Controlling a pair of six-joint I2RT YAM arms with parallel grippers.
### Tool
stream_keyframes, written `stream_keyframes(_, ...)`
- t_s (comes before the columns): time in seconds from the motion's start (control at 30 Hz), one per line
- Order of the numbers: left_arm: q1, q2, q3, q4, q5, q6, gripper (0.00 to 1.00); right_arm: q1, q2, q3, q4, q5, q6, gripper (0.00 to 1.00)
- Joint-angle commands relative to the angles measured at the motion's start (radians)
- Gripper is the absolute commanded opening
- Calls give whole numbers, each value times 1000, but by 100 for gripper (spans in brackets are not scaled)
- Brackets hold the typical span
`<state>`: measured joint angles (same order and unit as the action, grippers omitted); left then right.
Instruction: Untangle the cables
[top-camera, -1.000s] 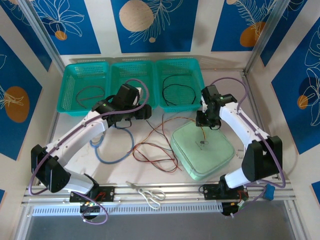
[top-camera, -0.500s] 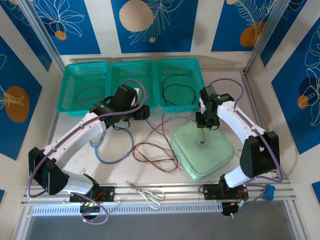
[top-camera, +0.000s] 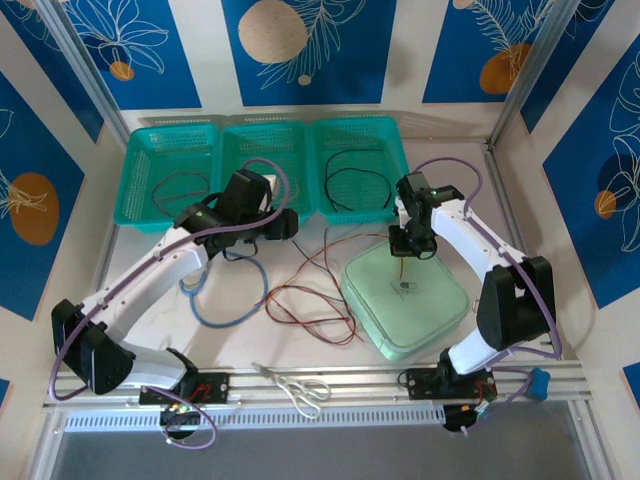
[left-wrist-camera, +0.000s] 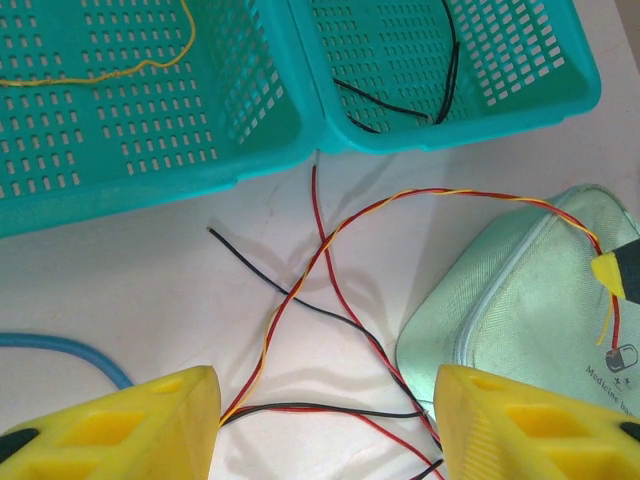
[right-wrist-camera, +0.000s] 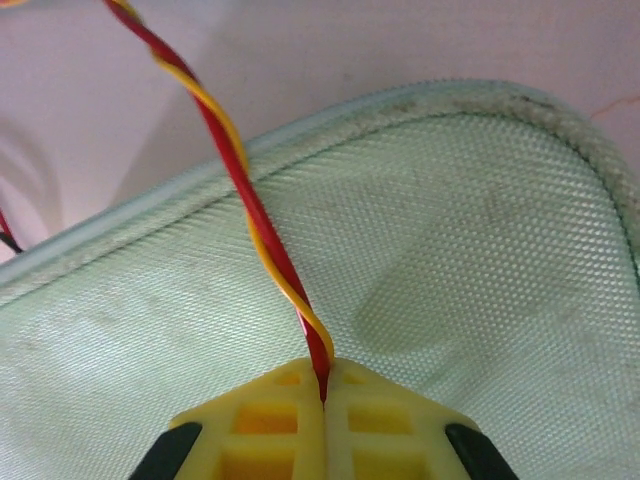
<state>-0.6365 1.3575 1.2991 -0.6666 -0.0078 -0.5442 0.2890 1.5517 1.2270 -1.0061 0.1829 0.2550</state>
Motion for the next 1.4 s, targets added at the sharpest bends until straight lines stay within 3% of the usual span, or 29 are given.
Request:
stream_keyframes(0.0,11,-35,3,-6,-3,15,58,14,-80,91,-62,-53,14,0)
stream_keyframes(0.3,18,-41,37,11,43,65,58,21,-185,251,-64,-383,117,0)
stream_keyframes(0.5,18,-47,60,16,104,69,58,90,-190,250,61,-502,220,0)
stream_keyframes(0.8,10,-47,41,72,278,65,52,159,-99,244,187,-524,288,0)
stream_keyframes(1.37,-70,6,-13,223,449,57,44,178,-27,255,276,-583,277,0)
